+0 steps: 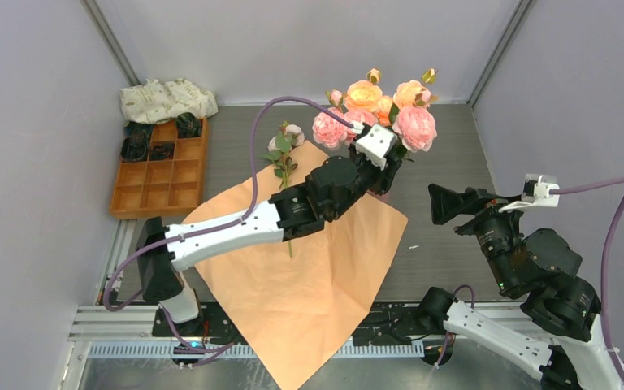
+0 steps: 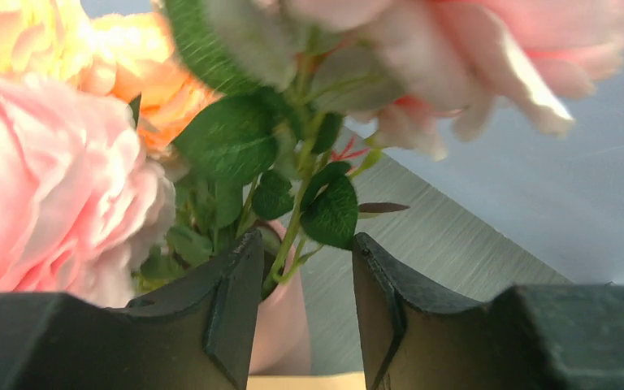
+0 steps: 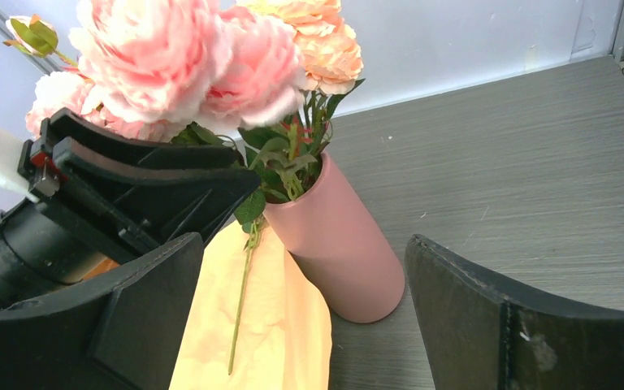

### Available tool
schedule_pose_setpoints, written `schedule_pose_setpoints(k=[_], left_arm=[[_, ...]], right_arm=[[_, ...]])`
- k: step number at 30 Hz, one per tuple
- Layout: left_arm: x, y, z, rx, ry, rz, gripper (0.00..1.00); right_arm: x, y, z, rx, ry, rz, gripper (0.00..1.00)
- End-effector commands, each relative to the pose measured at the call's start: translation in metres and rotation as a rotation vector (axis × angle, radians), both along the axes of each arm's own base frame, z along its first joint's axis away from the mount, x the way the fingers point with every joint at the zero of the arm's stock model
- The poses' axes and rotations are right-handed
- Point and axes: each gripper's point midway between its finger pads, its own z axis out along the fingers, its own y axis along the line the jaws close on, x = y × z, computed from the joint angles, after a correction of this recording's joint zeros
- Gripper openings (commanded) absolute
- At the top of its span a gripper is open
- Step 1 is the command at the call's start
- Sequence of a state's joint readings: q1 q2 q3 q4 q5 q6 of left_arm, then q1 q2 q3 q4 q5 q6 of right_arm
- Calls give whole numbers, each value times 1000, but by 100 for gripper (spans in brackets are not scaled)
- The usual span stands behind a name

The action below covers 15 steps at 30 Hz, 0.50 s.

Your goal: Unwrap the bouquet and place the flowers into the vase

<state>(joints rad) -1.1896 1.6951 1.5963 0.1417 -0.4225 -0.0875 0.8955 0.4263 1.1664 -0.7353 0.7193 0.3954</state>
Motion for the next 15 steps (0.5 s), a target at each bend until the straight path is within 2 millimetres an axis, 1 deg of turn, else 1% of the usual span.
schedule_pose_setpoints(k=[1,6,8,12,15], left_arm=[[-10,28,27,-66,14,58,46],[-16,40,11,-23,48,79,45],[-21,49,8,-16,58,85,44],[-31,69,0,-13,96,101,43],[-43,89,-15,-7,160,125,42]], right_arm=[[4,8,9,36,-21,12,100],[5,11,9,39,-19,19,100],[5,12,8,39,-19,21,100],[6,15,8,39,-20,25,100],[9,19,7,36,-17,30,100]])
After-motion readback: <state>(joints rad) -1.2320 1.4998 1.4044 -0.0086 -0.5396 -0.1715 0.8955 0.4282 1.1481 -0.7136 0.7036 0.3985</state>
